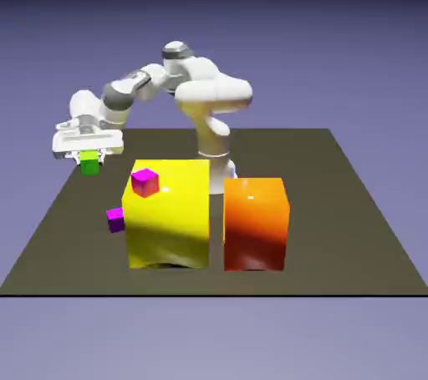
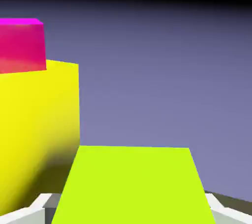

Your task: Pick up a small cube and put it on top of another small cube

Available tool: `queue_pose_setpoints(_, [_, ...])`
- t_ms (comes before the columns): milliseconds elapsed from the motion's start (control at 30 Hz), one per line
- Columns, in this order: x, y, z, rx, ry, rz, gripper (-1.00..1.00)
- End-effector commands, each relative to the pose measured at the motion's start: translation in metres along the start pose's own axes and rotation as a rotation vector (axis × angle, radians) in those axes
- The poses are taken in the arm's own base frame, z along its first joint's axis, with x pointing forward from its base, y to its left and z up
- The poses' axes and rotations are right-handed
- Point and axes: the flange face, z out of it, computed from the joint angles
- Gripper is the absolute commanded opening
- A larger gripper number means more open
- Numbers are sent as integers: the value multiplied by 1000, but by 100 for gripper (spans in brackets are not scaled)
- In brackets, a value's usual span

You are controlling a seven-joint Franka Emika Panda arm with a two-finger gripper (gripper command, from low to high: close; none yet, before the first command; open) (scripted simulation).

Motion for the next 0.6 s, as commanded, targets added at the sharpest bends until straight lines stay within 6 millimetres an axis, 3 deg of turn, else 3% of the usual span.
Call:
queue_pose_setpoints(0, [7,-16,8,-1,4,3,-100])
queue_pose_setpoints(133, [23,-82,42,5,10,19,-100])
queue_pose_setpoints(300, [13,-162,84,17,-4,48,-100])
queue_pose_setpoints(367, [11,-165,86,17,-5,49,-100])
queue_pose_setpoints(567, [2,-156,129,23,-5,54,-100])
